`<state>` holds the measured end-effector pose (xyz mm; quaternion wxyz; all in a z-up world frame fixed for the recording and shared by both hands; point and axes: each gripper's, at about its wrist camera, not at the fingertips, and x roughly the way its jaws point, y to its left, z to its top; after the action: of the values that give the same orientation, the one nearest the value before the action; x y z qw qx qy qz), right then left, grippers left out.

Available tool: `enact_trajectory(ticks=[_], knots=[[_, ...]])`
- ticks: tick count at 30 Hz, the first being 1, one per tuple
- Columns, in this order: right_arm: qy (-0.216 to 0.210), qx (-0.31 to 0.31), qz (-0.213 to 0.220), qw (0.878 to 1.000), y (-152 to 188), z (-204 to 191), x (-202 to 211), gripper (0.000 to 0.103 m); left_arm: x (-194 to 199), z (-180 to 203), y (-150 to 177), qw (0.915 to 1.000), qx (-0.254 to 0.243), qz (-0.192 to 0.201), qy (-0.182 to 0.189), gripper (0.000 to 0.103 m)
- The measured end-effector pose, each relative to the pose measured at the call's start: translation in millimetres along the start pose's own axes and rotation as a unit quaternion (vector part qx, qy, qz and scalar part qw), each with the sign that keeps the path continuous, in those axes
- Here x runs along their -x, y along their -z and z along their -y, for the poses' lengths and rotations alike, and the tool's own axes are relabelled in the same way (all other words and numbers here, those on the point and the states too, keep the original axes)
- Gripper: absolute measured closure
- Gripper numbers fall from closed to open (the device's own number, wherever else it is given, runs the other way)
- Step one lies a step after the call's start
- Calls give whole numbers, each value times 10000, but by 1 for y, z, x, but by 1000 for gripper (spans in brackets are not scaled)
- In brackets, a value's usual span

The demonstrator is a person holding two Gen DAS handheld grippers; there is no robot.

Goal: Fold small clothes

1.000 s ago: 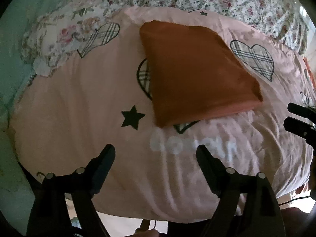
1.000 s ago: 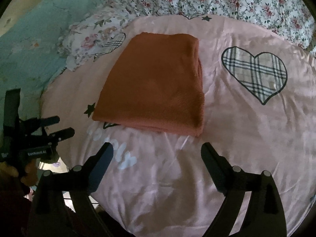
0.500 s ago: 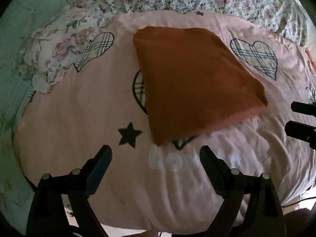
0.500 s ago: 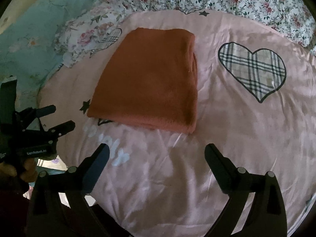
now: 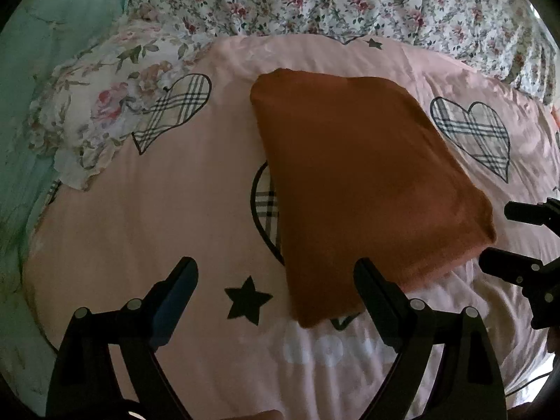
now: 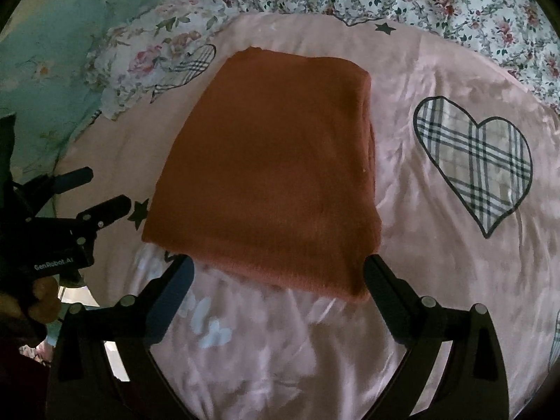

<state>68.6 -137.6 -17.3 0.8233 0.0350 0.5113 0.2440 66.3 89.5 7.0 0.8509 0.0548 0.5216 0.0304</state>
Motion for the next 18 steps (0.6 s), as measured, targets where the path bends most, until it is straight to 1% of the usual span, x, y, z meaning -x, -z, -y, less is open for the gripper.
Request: enact_trajectory(ticks=[4,13,18], knots=[[16,-69,8,10000,-7,2,-4,6,-8,4,-5,9999,-62,-39,-76,11],[30,-182,4,9998,-17,6,-11,6,-17,14,-8,9999,-94,-136,-9,11],[-5,-283,-7,9996,-24,15,-16,6,-23,15,-11,9997,-12,-228,45,10]])
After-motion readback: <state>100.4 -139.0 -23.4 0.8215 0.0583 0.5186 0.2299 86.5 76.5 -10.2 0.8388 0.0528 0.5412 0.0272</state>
